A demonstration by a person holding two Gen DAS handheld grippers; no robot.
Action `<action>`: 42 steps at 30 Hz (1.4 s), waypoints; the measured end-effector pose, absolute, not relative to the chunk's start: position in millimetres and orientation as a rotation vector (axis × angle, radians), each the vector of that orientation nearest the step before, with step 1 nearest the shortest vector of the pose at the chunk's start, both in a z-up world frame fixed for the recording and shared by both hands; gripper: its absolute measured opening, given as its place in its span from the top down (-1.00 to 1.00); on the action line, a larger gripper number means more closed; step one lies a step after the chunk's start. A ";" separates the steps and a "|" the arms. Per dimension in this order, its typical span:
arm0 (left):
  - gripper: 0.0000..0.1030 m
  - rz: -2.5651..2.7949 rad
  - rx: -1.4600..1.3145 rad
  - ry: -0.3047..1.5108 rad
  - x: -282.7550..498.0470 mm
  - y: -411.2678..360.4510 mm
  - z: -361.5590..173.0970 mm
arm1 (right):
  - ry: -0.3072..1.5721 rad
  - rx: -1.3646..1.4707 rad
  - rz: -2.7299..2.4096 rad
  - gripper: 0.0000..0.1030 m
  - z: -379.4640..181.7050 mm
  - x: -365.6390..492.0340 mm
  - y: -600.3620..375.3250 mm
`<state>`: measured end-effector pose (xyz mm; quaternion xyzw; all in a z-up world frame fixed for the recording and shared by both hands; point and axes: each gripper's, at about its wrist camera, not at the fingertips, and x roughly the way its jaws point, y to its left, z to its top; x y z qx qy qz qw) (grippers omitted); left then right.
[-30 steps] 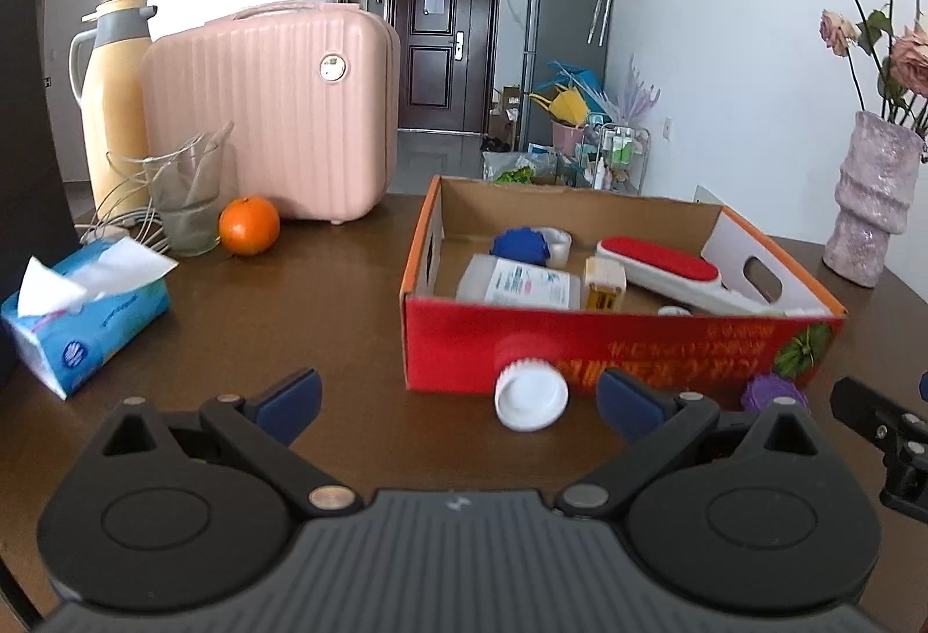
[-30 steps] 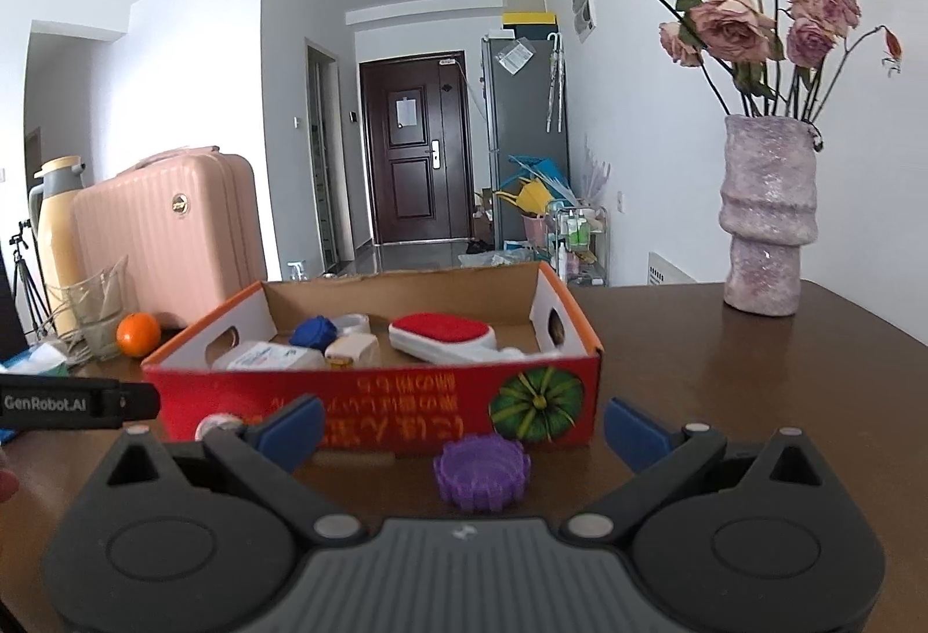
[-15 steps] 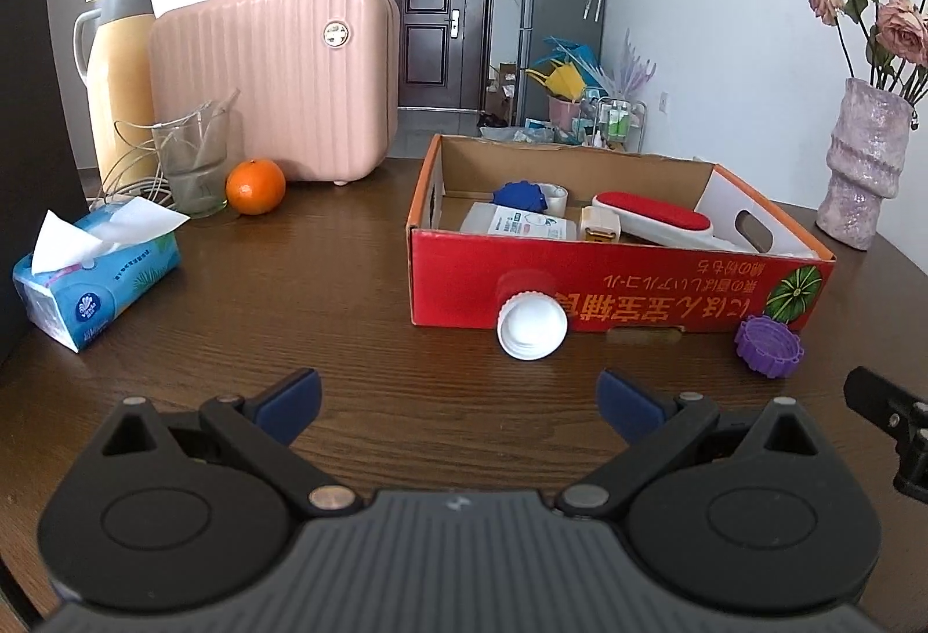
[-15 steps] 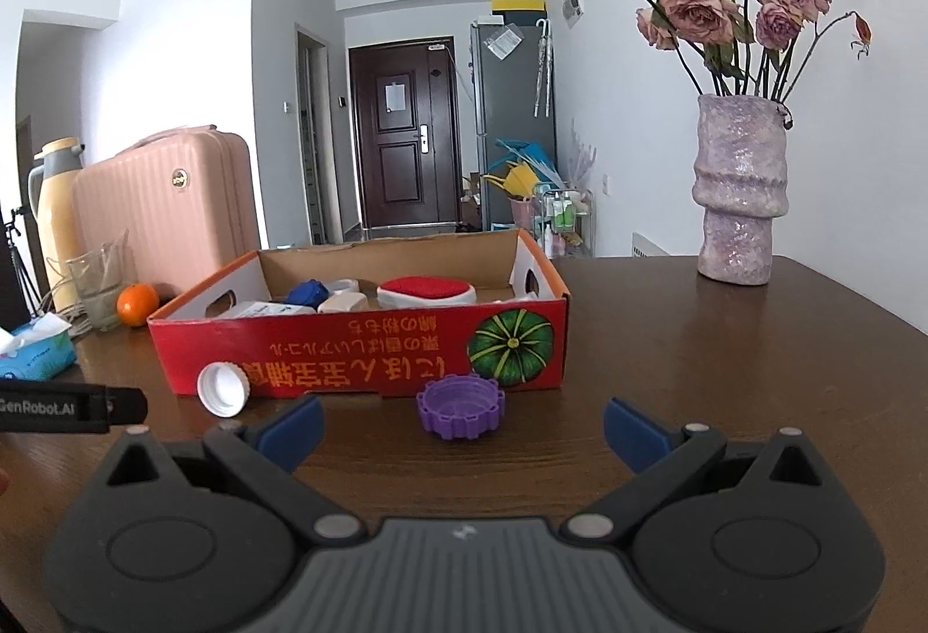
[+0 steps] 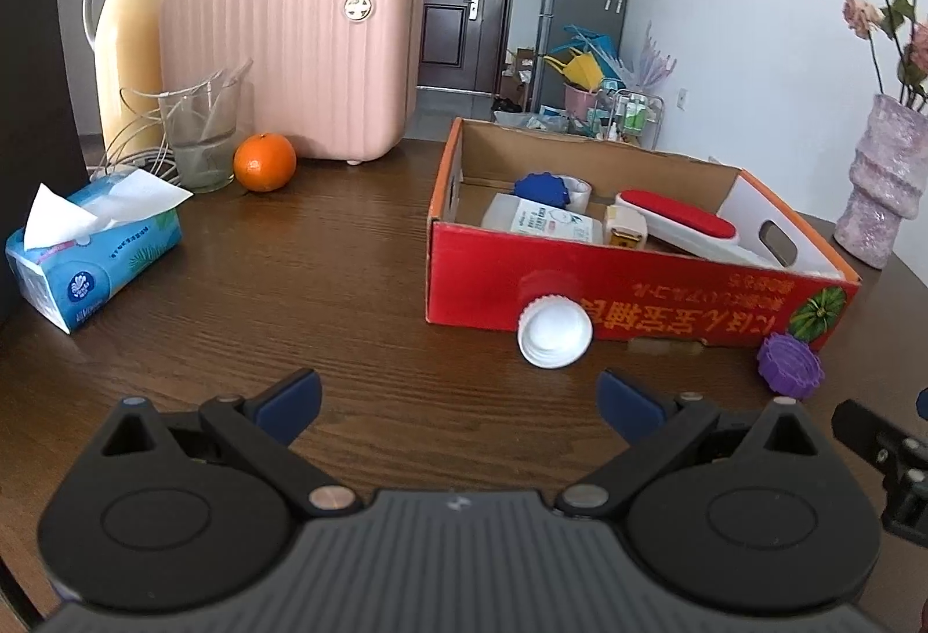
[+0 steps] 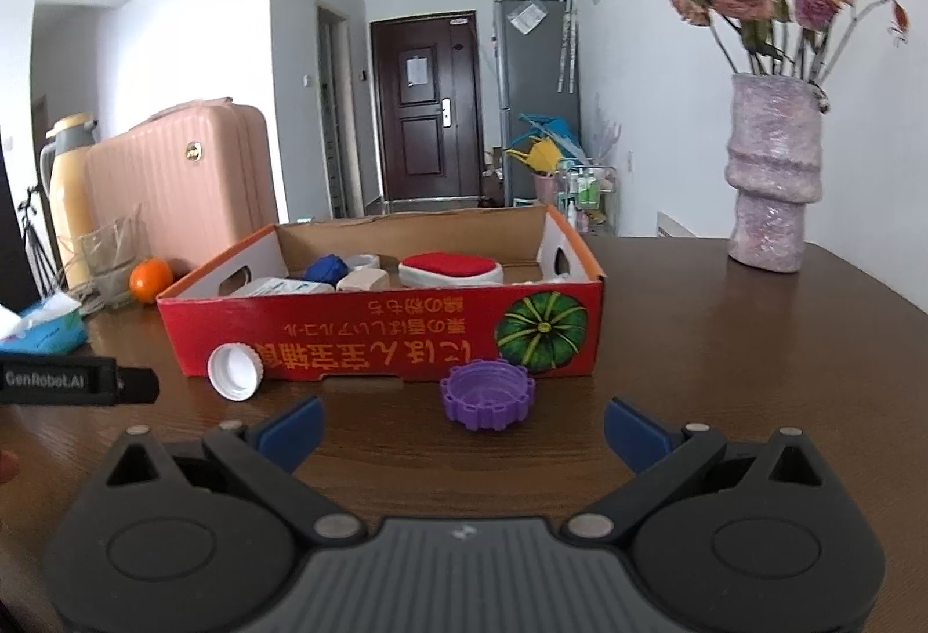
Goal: Organize rigid objects
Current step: 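Close the right tool on the purple cap, then close the left tool on the white bottle cap while the right tool holds the purple cap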
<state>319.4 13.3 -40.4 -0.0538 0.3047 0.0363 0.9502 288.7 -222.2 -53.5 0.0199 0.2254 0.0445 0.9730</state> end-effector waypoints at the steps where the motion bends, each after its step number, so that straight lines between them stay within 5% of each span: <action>1: -1.00 0.077 -0.111 0.621 321.9 14.0 -40.7 | 0.458 0.030 0.092 -1.00 -54.3 293.6 -220.7; 22: -1.00 0.069 -0.130 0.647 356.6 21.0 -46.4 | 0.603 0.043 0.029 -0.80 -80.1 384.2 -221.9; 42: -1.00 0.071 -0.117 0.643 352.5 18.4 -48.2 | 0.650 0.072 0.052 -0.05 -85.8 389.0 -226.6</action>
